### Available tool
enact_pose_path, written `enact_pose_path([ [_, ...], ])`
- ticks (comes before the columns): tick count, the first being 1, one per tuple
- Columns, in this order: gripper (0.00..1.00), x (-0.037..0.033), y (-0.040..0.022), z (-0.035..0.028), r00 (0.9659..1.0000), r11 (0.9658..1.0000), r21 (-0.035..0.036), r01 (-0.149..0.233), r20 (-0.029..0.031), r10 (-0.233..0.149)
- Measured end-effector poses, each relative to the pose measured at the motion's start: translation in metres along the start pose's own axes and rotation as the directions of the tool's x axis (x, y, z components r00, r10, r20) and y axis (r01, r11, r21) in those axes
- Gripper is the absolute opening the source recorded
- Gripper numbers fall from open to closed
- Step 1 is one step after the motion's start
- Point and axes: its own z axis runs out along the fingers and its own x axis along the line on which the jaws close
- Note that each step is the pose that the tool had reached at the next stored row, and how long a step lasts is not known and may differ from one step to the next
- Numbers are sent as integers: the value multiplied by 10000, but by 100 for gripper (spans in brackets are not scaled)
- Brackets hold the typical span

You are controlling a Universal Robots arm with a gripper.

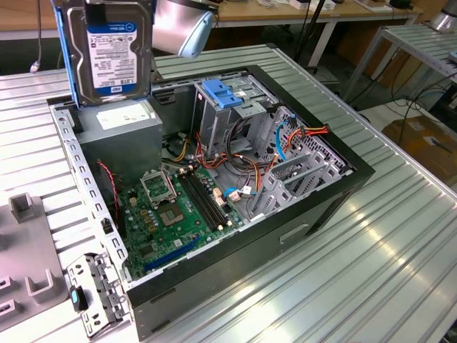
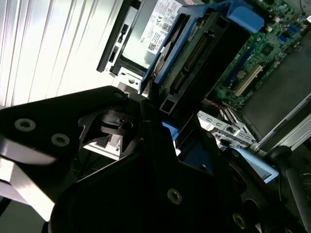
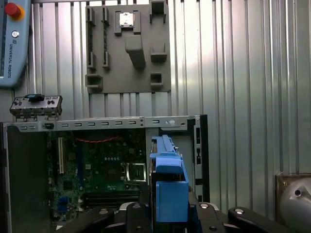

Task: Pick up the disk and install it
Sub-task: 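Pick up the disk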

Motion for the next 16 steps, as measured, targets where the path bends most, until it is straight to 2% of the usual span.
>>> enact_pose_path([
  [3,37,-6,-165,-1,10000,10000,-2,0,0,0],
  [5,37,-7,-209,-1,10000,10000,-2,-1,-2,1],
  [9,37,-9,-243,0,10000,10000,-1,-1,-7,1],
  [12,37,-11,-318,3,10000,10000,-1,-1,-17,1],
  [13,37,-11,-325,4,10000,10000,10,-3,-21,3],
  [14,37,-11,-329,5,10000,10000,43,-9,-25,9],
  [16,37,-9,-332,7,10000,9996,283,-45,-29,45],
])
